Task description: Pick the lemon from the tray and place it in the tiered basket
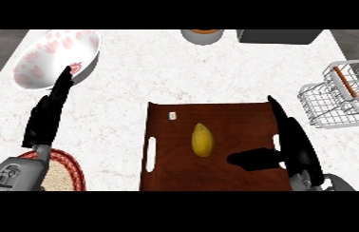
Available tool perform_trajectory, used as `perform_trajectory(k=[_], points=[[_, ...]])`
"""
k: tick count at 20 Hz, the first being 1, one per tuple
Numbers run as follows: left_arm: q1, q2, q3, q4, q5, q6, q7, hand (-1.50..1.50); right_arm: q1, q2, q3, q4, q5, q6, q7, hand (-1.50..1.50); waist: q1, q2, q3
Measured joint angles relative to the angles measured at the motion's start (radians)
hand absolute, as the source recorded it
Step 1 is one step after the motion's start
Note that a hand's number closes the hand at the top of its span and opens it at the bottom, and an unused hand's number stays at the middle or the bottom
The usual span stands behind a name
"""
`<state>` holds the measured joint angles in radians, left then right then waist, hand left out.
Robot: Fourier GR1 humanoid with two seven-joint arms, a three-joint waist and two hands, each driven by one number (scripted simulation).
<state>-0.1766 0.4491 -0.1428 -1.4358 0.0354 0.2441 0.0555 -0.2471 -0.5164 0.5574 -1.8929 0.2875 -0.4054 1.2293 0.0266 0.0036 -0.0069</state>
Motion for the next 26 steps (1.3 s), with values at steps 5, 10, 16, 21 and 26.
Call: perform_trajectory(k=[5,10,16,21,26], points=[[0.011,-0.013,-0.004,0.0,-0.011,0.008,-0.001,0.0,-0.059,0.073,0.019,0.096,0.003,0.044,0.021,-1.5,-0.008,-0.004,0.001],[0.014,-0.004,0.012,-0.006,-0.006,-0.002,0.01,0.0,-0.081,0.16,0.046,0.174,0.041,0.073,0.023,-1.5,-0.017,-0.008,0.002],[0.033,-0.01,0.027,0.005,-0.009,-0.002,-0.015,0.0,-0.099,0.245,0.056,0.243,0.113,0.118,0.024,-1.5,-0.029,-0.01,0.002],[0.026,-0.013,0.034,0.015,-0.014,-0.004,-0.016,0.0,-0.122,0.306,0.041,0.294,0.189,0.171,0.025,-1.5,-0.036,-0.011,0.002],[0.022,-0.021,0.032,0.014,-0.025,-0.002,-0.007,0.0,-0.127,0.378,0.02,0.336,0.278,0.21,0.024,-1.5,-0.038,-0.011,0.003]])
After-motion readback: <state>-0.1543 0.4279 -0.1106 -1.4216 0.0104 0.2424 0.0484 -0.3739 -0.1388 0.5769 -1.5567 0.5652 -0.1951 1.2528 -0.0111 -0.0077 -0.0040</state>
